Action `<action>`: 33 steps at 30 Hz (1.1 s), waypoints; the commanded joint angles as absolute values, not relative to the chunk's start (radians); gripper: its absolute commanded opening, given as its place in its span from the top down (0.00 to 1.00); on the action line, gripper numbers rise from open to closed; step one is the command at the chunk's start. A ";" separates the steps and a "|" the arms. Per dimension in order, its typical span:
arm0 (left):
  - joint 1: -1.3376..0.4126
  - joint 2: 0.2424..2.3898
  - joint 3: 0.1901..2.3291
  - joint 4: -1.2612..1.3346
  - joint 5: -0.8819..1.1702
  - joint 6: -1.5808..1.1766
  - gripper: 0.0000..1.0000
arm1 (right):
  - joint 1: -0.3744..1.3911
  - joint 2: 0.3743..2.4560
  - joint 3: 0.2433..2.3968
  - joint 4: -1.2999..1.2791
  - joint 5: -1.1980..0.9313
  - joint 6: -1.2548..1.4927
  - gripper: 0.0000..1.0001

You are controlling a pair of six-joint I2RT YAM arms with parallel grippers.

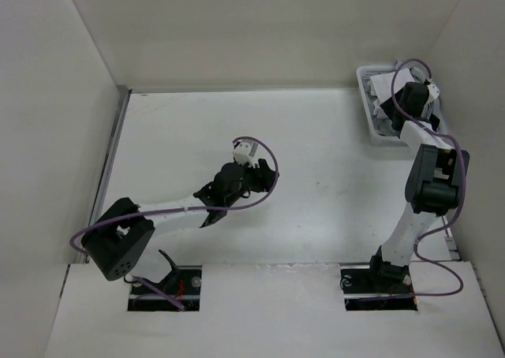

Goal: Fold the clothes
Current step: Grab the tank top from the pile

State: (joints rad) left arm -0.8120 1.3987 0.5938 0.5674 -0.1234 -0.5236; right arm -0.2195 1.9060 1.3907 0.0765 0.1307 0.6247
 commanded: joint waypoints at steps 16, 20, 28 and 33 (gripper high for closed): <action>-0.785 1.439 0.603 0.644 -0.095 -0.543 0.47 | -0.235 1.991 1.497 0.055 0.061 0.634 0.64; -0.775 1.439 0.601 0.644 -0.095 -0.546 0.47 | -0.243 1.982 1.502 0.045 0.041 0.644 0.94; -0.754 1.440 0.617 0.644 -0.101 -0.561 0.47 | -0.210 1.573 1.359 0.256 -0.023 0.651 0.99; -0.733 1.398 0.611 0.634 -0.117 -0.595 0.48 | -0.104 1.407 1.442 0.181 -0.182 0.595 0.97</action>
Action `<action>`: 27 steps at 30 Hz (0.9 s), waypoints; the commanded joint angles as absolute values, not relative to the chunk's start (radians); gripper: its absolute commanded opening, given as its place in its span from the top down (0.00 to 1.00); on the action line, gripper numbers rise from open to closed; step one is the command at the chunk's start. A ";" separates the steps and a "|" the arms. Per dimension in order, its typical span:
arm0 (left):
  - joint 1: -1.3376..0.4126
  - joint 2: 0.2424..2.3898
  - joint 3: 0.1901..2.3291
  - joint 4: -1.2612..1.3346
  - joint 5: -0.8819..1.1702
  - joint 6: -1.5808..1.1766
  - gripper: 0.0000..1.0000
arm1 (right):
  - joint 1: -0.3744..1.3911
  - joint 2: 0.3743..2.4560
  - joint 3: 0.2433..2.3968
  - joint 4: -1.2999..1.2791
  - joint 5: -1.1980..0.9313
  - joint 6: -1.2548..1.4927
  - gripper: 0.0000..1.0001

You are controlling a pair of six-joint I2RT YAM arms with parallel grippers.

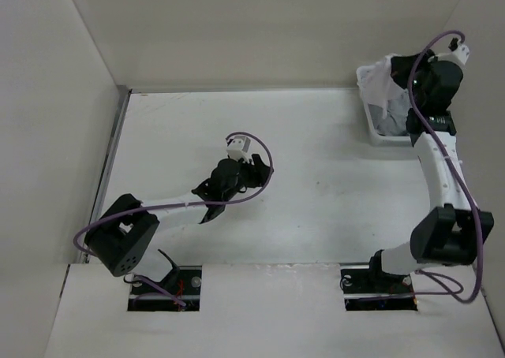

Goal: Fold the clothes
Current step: Grab the tank top from the pile, then move the tank top to the center of the board, then flatten the tank top out

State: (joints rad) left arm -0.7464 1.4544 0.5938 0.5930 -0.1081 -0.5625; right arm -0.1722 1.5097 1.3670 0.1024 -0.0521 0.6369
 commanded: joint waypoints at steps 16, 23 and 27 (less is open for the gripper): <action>-0.386 0.945 0.387 0.356 -0.169 -0.772 0.46 | 0.632 1.045 0.544 0.222 -0.088 0.644 0.93; -0.476 1.054 0.377 0.322 -0.126 -0.724 0.47 | 0.731 0.847 0.336 0.166 0.014 0.771 0.49; -0.591 1.204 0.500 0.359 -0.127 -0.654 0.50 | 0.731 0.810 0.311 0.082 0.086 0.813 0.67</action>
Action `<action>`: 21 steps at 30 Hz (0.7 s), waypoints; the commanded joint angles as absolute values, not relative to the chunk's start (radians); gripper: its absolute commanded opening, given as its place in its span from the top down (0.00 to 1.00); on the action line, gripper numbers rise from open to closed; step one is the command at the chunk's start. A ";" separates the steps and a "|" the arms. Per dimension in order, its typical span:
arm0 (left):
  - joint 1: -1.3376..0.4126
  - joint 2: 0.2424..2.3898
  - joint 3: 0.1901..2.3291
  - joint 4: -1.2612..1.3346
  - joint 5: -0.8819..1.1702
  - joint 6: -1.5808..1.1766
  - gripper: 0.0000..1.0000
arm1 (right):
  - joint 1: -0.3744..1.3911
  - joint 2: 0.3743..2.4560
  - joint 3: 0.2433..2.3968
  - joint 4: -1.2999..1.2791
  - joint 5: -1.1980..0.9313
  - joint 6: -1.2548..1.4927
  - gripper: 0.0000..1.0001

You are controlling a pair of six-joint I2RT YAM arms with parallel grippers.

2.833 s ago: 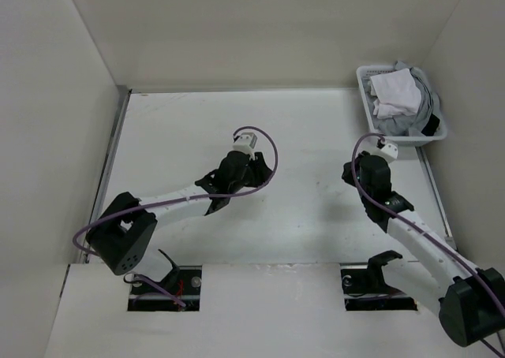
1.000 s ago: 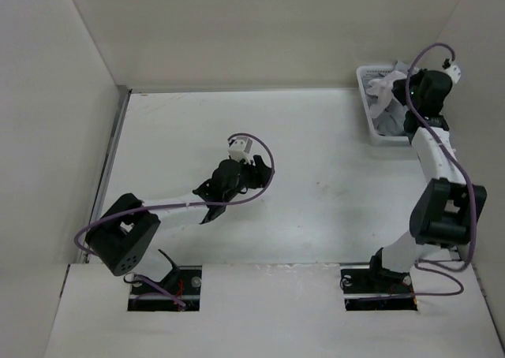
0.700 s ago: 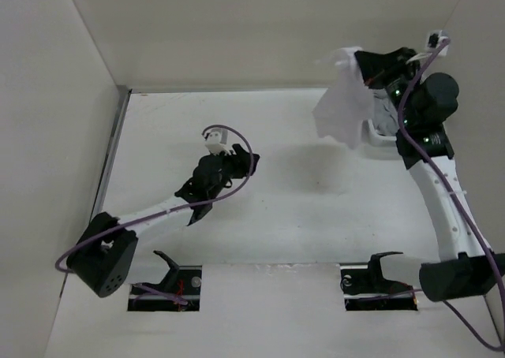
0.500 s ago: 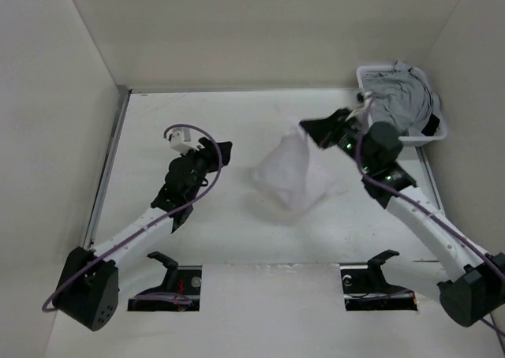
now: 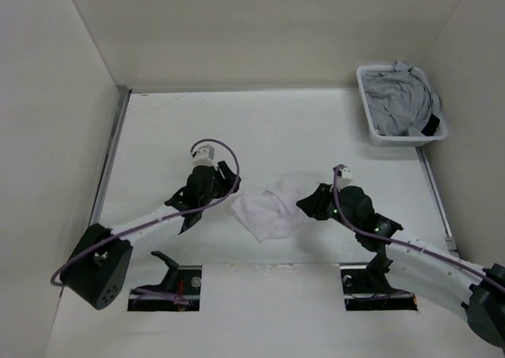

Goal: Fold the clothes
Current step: Flatten the tank top out

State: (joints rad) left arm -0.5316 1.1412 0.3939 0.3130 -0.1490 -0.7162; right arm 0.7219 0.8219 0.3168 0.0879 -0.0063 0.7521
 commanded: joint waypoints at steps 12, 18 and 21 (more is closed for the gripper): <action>-0.823 1.564 0.860 0.138 -0.103 -0.491 0.50 | 0.737 0.810 0.258 -0.093 0.379 1.043 0.54; -0.802 1.683 0.888 0.184 0.029 -0.587 0.48 | 0.748 0.821 0.290 -0.196 0.442 1.091 0.41; -0.789 1.710 0.896 0.222 0.057 -0.618 0.48 | 0.758 0.866 0.328 -0.239 0.457 1.089 0.42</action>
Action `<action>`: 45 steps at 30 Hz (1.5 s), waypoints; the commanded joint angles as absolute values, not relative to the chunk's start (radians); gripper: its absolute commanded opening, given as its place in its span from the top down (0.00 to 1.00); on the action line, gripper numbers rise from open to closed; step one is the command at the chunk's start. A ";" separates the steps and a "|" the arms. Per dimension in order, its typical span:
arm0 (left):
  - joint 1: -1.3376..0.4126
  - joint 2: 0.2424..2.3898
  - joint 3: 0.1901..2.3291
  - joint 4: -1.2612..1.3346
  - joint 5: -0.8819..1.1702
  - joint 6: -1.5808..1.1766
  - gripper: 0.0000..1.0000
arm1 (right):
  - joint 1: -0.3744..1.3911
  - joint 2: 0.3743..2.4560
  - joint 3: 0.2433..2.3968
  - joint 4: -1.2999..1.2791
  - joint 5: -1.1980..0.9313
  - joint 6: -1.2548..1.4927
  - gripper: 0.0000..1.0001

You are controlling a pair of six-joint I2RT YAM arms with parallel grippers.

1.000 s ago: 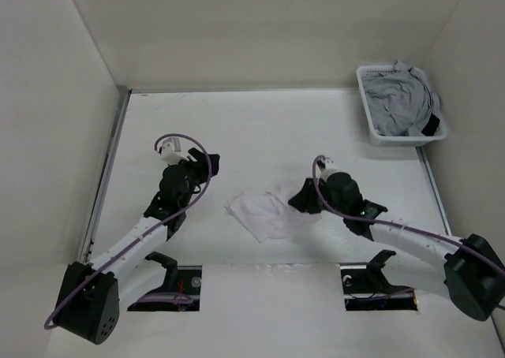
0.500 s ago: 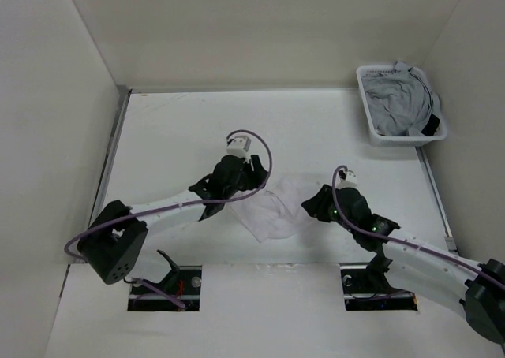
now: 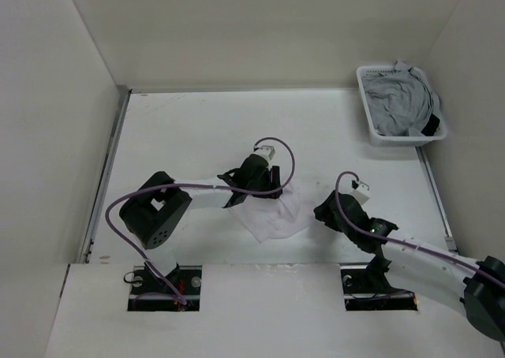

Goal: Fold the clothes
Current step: Flatten the tank top out

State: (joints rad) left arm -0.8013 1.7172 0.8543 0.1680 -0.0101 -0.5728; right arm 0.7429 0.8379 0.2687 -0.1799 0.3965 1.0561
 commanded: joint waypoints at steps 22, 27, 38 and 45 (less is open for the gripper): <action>-0.645 1.396 0.720 0.394 0.023 -0.724 1.00 | 0.608 1.100 0.665 0.186 0.408 0.683 0.98; -0.575 1.163 0.651 0.350 -0.089 -0.719 1.00 | 0.617 1.019 0.837 0.160 0.384 0.545 0.99; -0.485 0.910 0.574 0.261 -0.138 -0.744 0.92 | 1.020 0.946 1.199 -0.084 0.561 0.304 0.98; -0.530 0.769 0.503 0.275 -0.140 -0.727 0.73 | 1.277 1.003 1.380 -0.074 0.726 0.103 0.98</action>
